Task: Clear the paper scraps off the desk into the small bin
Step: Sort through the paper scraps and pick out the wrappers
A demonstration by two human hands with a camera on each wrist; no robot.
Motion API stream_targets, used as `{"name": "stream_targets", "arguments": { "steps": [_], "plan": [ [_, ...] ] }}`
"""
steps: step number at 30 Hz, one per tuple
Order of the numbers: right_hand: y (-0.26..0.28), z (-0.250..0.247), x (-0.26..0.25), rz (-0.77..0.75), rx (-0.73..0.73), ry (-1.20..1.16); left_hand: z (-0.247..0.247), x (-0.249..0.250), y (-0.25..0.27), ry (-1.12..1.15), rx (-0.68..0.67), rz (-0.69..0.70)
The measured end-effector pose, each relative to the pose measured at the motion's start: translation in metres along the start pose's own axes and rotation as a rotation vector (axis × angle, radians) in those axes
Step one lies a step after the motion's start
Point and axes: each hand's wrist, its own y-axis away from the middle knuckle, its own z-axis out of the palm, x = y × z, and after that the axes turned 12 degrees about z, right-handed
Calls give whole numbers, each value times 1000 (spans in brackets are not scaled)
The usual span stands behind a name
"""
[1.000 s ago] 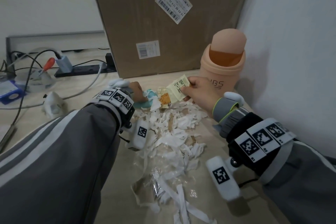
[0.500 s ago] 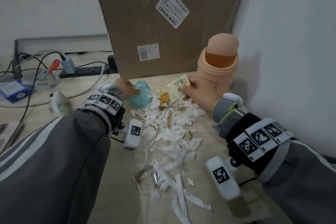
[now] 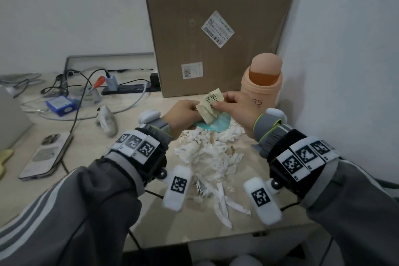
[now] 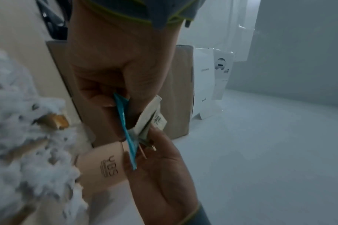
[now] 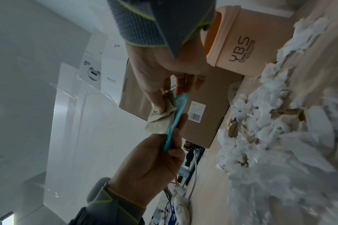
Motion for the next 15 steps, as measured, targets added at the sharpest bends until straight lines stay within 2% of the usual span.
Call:
{"name": "stream_targets", "arguments": {
  "steps": [5, 10, 15],
  "plan": [
    [13, 1, 6, 117, -10, 48, 12, 0, 27, 180, -4, -49],
    [24, 5, 12, 85, 126, 118, 14, 4, 47, 382, -71, -131],
    [33, 8, 20, 39, 157, 245, 18, 9, 62, 604, -111, -229]
  ]
}}
